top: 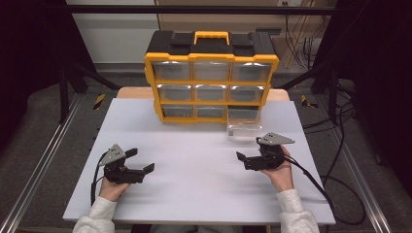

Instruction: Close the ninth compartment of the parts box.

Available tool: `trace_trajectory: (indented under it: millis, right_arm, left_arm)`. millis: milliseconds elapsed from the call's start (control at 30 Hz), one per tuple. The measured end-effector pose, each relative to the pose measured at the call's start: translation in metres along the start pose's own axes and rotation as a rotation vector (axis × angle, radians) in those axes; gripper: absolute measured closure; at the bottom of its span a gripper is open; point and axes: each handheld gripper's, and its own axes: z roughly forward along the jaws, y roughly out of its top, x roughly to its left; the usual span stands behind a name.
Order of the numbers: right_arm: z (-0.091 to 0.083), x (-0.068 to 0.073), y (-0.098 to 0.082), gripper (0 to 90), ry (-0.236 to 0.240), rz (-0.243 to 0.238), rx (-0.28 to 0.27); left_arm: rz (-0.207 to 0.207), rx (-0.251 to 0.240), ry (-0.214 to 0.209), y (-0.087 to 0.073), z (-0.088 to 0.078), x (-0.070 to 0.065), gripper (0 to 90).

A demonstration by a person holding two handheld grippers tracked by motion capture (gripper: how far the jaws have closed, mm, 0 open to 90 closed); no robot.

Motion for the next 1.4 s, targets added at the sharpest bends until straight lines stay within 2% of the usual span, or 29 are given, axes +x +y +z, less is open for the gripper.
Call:
trace_trajectory:
  millis: [533,800,1400]
  right_arm:
    - [0.014,0.0,0.006,18.6,-0.01,0.008,0.014]
    - [0.016,0.0,0.005,33.0,-0.011,-0.004,0.005]
    - [0.019,-0.002,0.006,60.3,-0.029,-0.023,0.013]
  left_arm:
    - [0.009,0.003,0.009,-0.001,-0.002,0.001,1.9]
    - [0.002,-0.005,0.011,0.0,-0.003,0.003,1.9]
    - [0.011,0.011,0.01,-0.001,0.0,0.002,1.9]
